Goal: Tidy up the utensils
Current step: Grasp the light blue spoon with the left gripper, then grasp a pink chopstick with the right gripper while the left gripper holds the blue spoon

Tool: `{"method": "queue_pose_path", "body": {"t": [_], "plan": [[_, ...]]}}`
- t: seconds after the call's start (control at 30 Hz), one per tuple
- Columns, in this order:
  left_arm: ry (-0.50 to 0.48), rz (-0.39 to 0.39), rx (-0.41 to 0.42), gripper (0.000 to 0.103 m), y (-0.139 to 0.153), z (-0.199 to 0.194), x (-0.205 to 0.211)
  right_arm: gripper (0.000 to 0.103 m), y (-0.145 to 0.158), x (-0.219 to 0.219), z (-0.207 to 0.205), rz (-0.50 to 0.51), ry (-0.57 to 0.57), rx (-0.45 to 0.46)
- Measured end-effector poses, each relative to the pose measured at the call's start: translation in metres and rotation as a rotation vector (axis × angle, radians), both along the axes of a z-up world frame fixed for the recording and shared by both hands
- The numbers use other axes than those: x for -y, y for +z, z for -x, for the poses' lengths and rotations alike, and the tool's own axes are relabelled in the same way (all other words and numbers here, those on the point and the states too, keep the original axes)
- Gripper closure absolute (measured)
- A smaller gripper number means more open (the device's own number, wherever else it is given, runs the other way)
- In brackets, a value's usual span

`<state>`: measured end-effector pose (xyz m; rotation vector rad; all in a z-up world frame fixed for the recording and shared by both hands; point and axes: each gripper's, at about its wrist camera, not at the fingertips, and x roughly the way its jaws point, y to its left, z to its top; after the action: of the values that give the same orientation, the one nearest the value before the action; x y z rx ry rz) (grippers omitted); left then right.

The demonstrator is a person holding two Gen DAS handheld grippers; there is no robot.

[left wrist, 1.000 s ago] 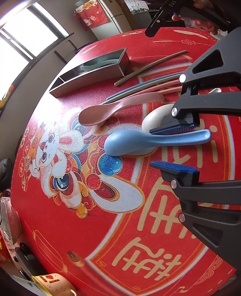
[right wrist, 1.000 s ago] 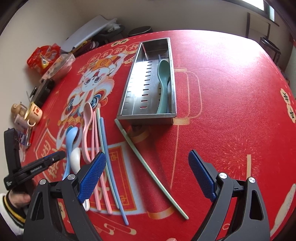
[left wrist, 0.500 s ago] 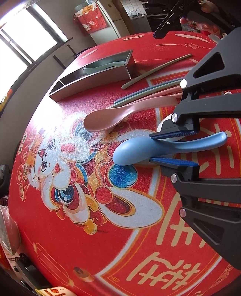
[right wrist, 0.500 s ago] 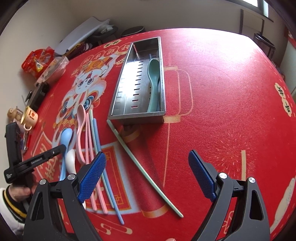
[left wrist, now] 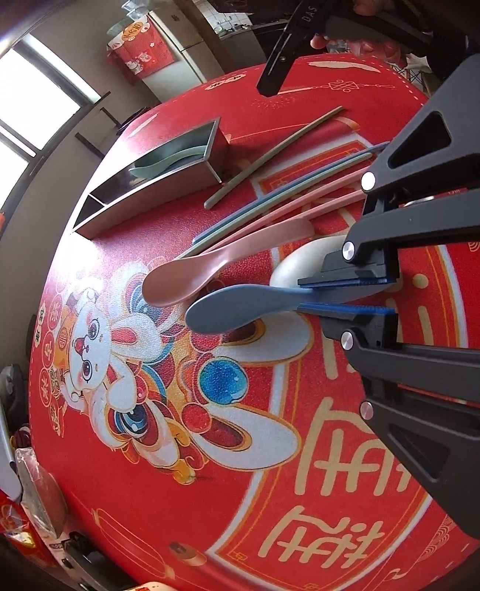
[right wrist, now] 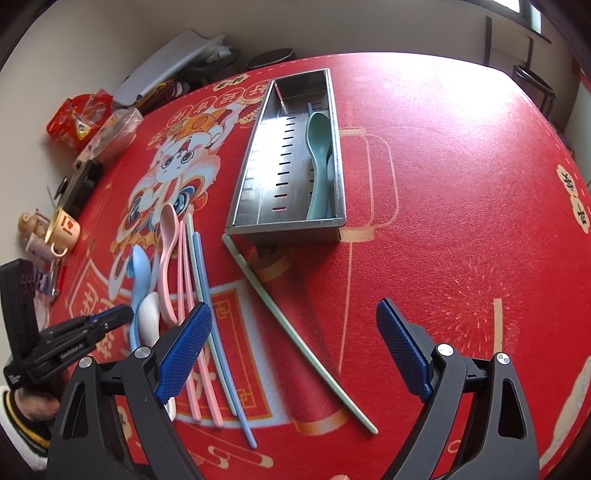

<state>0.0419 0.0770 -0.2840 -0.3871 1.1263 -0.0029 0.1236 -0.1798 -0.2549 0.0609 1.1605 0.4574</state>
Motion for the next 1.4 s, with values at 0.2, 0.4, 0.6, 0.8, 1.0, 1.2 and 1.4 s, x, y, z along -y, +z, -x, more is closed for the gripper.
{"method": "queue_pose_path", "body": {"t": [0.2, 0.4, 0.6, 0.8, 1.0, 1.2, 1.4], "plan": [[-0.013, -0.013, -0.045, 0.094, -0.012, 0.01, 0.005, 0.016, -0.002, 0.0, 0.0, -0.003, -0.003, -0.011], [-0.022, -0.028, -0.045, 0.092, -0.014, 0.011, 0.012, 0.016, -0.003, -0.002, 0.002, -0.004, 0.005, -0.019], [-0.025, -0.045, -0.04, 0.091, -0.014, 0.011, 0.015, 0.016, -0.01, -0.001, 0.002, -0.011, 0.004, -0.063], [-0.039, -0.109, -0.033, 0.094, -0.012, 0.011, 0.021, 0.016, -0.012, -0.004, 0.006, -0.03, 0.031, -0.09], [0.033, -0.11, -0.05, 0.097, -0.009, 0.021, -0.006, 0.016, -0.015, -0.016, 0.012, -0.025, 0.096, -0.105], [0.095, -0.167, -0.061, 0.097, -0.007, 0.035, -0.028, 0.016, -0.019, -0.034, 0.016, 0.002, 0.145, -0.102], [0.137, -0.169, -0.058, 0.096, -0.007, 0.051, -0.043, 0.038, -0.026, -0.06, 0.02, 0.058, 0.218, -0.093]]}}
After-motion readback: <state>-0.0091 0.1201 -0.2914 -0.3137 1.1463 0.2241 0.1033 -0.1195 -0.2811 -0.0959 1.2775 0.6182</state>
